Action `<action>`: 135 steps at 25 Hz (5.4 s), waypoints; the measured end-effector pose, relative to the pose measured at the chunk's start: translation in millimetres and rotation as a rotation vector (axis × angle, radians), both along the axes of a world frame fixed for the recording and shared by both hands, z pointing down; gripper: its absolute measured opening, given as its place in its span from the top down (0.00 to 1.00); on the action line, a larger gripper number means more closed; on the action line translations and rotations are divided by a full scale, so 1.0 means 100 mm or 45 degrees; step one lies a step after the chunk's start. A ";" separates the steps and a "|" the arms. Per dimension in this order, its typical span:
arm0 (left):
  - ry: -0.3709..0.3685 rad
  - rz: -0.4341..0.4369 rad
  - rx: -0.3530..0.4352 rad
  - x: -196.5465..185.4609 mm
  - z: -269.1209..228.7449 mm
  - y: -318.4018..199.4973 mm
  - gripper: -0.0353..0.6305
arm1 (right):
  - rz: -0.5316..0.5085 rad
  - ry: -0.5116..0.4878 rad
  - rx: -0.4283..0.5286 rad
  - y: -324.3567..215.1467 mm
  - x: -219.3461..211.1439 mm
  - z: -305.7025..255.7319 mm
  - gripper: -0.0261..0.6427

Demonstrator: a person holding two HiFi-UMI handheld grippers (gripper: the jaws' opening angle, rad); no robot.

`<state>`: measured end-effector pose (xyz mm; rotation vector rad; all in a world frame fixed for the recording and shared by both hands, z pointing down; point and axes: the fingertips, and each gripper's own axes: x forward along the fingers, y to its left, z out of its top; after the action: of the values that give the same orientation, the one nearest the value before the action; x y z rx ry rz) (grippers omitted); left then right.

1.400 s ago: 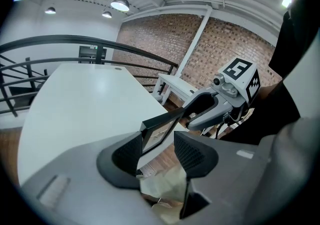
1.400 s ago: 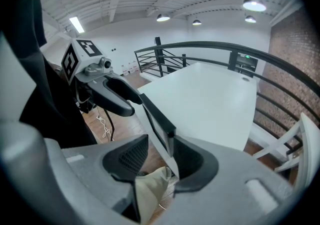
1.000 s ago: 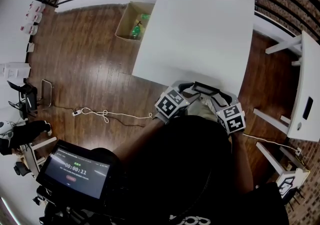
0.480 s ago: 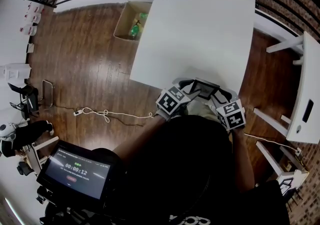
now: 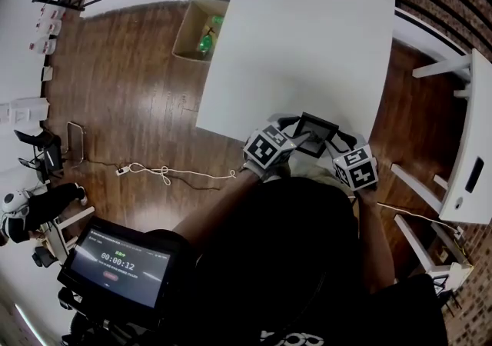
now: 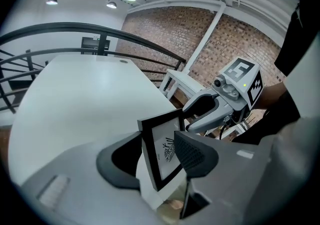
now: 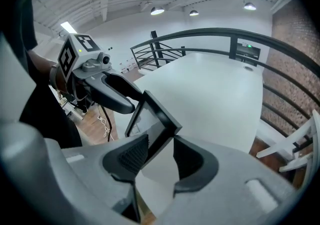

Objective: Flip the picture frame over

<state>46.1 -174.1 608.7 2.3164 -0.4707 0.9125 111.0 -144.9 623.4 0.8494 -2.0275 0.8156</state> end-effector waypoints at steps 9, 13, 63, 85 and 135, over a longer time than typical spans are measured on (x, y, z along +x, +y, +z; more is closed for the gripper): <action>-0.040 0.002 -0.046 0.02 0.18 -0.13 0.64 | 0.012 -0.020 -0.062 -0.15 0.02 0.20 0.75; -0.062 -0.001 -0.072 0.04 0.29 -0.18 0.64 | 0.021 -0.034 -0.089 -0.22 0.04 0.31 0.75; -0.175 -0.038 -0.010 0.11 0.66 -0.55 0.67 | 0.263 0.091 -0.198 -0.59 0.30 0.57 0.74; 0.284 -0.046 0.228 -0.56 -0.61 0.72 0.90 | 0.378 -0.075 0.291 0.69 -0.22 -0.41 0.95; 0.549 -0.063 0.319 -0.17 -1.69 5.74 0.93 | 0.139 -0.164 0.725 5.64 -0.33 -1.60 0.97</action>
<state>28.8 400.2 440.2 2.6195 -0.4739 0.3237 77.9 419.5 463.7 1.2535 -2.3878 0.3479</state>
